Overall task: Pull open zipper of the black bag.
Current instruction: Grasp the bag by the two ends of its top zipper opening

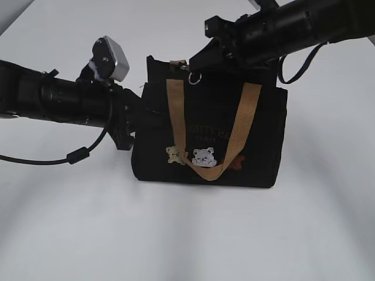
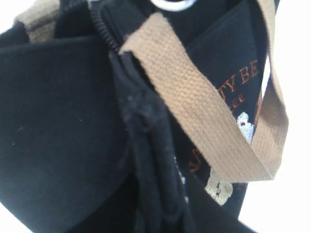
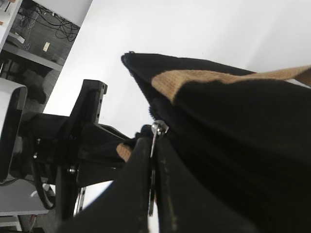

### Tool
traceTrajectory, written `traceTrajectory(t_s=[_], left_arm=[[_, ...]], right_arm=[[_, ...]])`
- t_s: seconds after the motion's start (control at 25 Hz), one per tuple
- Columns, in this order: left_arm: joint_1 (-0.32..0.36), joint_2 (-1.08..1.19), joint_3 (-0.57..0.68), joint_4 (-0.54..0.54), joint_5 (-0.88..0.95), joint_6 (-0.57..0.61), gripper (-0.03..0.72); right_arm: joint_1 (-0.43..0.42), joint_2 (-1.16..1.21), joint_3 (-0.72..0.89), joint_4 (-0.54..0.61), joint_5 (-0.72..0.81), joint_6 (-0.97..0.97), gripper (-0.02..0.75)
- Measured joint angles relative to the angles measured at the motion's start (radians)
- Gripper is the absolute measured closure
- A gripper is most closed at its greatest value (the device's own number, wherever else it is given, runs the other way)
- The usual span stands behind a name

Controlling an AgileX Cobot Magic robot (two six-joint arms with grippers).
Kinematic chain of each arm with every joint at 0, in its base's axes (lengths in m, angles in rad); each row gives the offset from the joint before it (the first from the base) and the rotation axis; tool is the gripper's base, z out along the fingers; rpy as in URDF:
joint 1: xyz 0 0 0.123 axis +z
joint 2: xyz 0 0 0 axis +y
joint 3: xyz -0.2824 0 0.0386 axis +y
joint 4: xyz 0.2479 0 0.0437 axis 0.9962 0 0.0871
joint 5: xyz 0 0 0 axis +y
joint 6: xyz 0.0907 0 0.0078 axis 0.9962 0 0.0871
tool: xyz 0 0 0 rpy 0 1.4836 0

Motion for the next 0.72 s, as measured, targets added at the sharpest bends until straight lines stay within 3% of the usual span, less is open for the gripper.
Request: traceTrajectory(t_s=[0.2,0.4,0.6,0.72], left_arm=[[0.000,0.000,0.000,0.000,0.000,0.000,0.622],[-0.003,0.000,0.000,0.000,0.010,0.000,0.622],[-0.004,0.000,0.000,-0.001,0.009,-0.011,0.622],[-0.004,0.000,0.000,-0.001,-0.015,-0.081,0.599]], right_arm=[[-0.114,-0.017,0.000,-0.074,0.169,0.050,0.738],[-0.238,-0.082,0.000,-0.352,0.277,0.234,0.738],[-0.263,-0.121,0.000,-0.424,0.296,0.273,0.738],[-0.262,-0.121,0.000,-0.430,0.296,0.275,0.701]])
